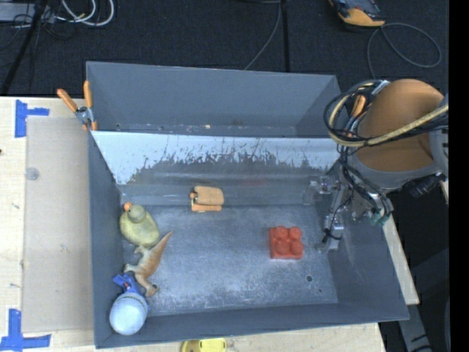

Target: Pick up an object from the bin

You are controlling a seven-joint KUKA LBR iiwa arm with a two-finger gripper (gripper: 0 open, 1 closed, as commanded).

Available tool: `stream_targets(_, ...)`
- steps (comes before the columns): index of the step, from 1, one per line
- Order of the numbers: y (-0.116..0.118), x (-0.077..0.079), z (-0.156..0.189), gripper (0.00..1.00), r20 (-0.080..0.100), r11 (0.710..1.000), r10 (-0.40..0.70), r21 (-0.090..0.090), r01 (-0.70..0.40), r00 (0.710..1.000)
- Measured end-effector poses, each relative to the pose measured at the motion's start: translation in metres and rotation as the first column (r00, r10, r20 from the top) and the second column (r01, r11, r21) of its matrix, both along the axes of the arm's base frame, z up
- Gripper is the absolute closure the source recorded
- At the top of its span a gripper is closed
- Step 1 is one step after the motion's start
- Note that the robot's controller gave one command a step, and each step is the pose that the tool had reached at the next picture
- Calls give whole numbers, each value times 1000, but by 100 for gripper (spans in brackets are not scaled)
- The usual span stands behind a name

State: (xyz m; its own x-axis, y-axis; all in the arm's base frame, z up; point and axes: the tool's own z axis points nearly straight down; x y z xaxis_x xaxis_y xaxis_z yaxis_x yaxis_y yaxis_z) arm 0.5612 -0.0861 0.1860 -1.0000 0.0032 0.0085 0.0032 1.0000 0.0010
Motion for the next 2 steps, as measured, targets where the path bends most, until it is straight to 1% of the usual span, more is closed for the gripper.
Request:
stream_targets(1, 0, 1, 5, 0, 7, 1000, 2, -1, -2, 1000)
stream_targets(2, 7, 1, -25, 0, 12, 998, 65, -2, -65, 998)
